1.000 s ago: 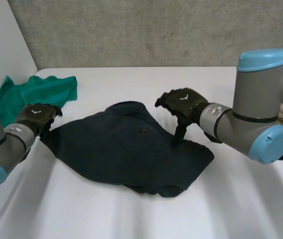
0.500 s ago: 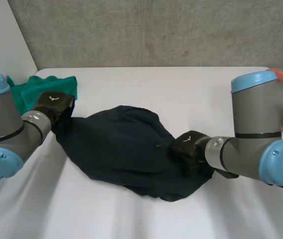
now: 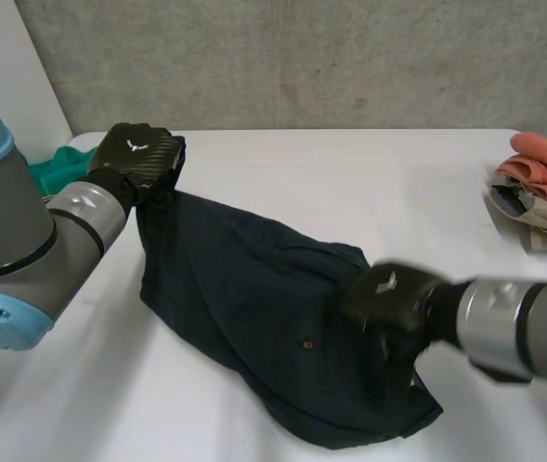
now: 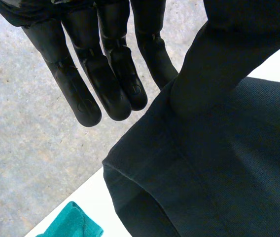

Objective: Fold the laundry.

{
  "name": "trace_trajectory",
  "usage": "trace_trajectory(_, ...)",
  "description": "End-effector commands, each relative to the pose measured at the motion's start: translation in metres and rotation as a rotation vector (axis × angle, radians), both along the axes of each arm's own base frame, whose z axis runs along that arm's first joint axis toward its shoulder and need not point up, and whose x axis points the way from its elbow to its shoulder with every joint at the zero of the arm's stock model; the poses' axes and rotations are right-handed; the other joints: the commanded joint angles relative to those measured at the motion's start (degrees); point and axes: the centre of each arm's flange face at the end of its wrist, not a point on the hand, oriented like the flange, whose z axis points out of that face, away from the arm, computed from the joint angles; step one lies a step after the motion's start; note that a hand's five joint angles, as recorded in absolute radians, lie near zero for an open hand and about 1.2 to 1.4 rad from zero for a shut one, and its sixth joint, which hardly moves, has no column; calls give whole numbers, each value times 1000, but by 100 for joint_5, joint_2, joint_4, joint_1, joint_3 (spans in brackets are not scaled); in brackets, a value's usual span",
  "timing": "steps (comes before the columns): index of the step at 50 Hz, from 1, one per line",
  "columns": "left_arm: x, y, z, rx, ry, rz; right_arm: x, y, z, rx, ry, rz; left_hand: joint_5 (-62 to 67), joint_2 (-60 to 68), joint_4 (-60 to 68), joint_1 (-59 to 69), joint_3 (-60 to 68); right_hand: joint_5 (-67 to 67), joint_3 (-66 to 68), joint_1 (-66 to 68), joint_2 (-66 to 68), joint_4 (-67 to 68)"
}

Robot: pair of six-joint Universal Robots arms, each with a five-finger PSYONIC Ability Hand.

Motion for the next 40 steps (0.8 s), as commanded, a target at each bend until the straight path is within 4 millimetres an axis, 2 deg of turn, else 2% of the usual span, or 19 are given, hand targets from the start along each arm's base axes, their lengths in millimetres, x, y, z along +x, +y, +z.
trace_trajectory(1,2,4,2,-3,0,-3,-9,-38,39,-158,-73,-101,1401,1151,1137,1368,1184,-6,-5,209,-52,17)
trace_trajectory(3,3,9,8,-15,3,-4,-10,-44,47,-183,-93,-114,1401,1151,1137,1368,1184,-340,-340,-126,-387,-318)
trace_trajectory(4,4,11,10,-20,5,-4,-11,-51,51,-201,-104,-124,1401,1151,1137,1368,1184,-959,-958,-744,-1005,-936)
trace_trajectory(6,5,16,17,-35,13,-7,-9,-57,52,-205,-119,-133,1401,1151,1137,1368,1184,-1108,-1108,-893,-1154,-1085)
trace_trajectory(12,3,33,35,-81,32,-33,17,-107,15,-154,-203,-193,1401,1151,1137,1368,1184,-1108,-1108,-893,-1154,-1085)
trace_trajectory(18,-1,41,39,-93,36,-52,42,-129,-20,-56,-261,-243,1401,1151,1137,1368,1184,-1108,-1108,-893,-1154,-1085)
trace_trajectory(19,-1,42,39,-93,36,-53,47,-135,-32,-26,-265,-258,1401,1151,1137,1368,1184,-1108,-1108,-893,-1154,-1085)
trace_trajectory(23,-3,39,39,-101,28,-55,56,-145,-61,35,-266,-279,1401,1151,1137,1368,1184,-1089,-1089,-874,-1135,-1066)
trace_trajectory(26,-6,33,37,-121,12,-55,59,-148,-73,58,-260,-283,1401,1151,1137,1368,1184,460,460,674,413,482)
trace_trajectory(27,-7,31,37,-131,7,-56,60,-149,-77,62,-259,-284,1401,1151,1137,1368,1184,1381,1381,1595,1334,1403)
trace_trajectory(30,-12,20,34,-169,-17,-55,61,-152,-75,52,-268,-284,1401,1151,1137,1368,1184,3720,3720,3934,3673,3742)
trace_trajectory(31,-13,18,34,-179,-22,-55,61,-154,-69,37,-281,-283,1401,1151,1137,1368,1184,5726,5727,5941,5680,5749)
trace_trajectory(37,-27,-9,46,-272,-15,-53,66,-165,-42,-25,-364,-292,1401,1151,1137,1368,1184,5892,5892,6107,5846,5915)
trace_trajectory(39,-30,-16,52,-301,-2,-51,67,-176,-25,-123,-411,-298,1401,1151,1137,1368,1184,5892,5892,6107,5846,5915)
trace_trajectory(40,-34,-26,61,-350,20,-44,68,-181,-17,-174,-435,-303,1401,1151,1137,1368,1184,5892,5892,6107,5846,5915)
